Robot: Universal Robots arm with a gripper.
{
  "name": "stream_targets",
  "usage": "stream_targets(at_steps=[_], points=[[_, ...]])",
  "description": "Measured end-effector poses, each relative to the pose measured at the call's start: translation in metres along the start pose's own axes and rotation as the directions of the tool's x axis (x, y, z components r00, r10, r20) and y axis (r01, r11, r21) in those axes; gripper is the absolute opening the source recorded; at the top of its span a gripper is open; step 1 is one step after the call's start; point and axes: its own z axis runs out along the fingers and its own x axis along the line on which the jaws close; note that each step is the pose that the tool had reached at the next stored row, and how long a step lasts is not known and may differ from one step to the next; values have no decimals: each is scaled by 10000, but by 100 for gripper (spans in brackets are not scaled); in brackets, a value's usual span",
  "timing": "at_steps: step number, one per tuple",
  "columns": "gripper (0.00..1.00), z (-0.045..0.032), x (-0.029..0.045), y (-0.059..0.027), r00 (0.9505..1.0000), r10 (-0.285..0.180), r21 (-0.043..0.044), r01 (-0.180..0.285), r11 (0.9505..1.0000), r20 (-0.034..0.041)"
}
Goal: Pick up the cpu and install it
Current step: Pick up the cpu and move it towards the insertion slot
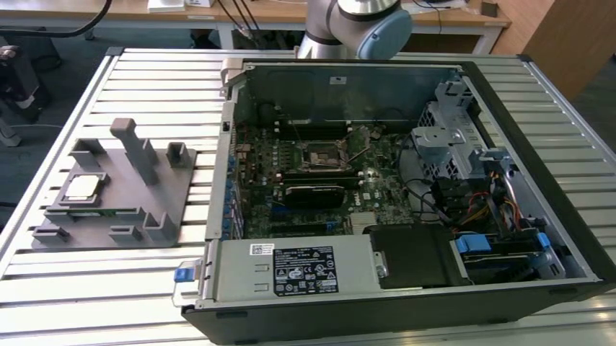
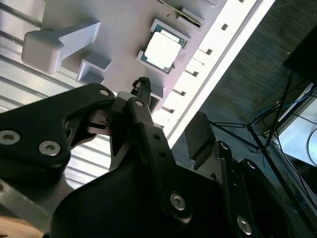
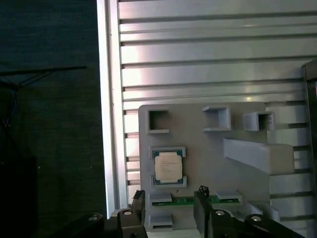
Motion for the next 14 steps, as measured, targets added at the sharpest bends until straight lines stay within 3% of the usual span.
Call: stream_targets(at_steps=[2,5,6,14], points=[[58,23,0,-7,9999,-123,-2,123,9999,-8],[64,42,1,-14,9995,-316,-6,316,9995,-19],[71,44,1,-15,9994,-352,-6,352,9994,-21],[71,76,1,-22,9992,-392,-9,392,9992,-20]])
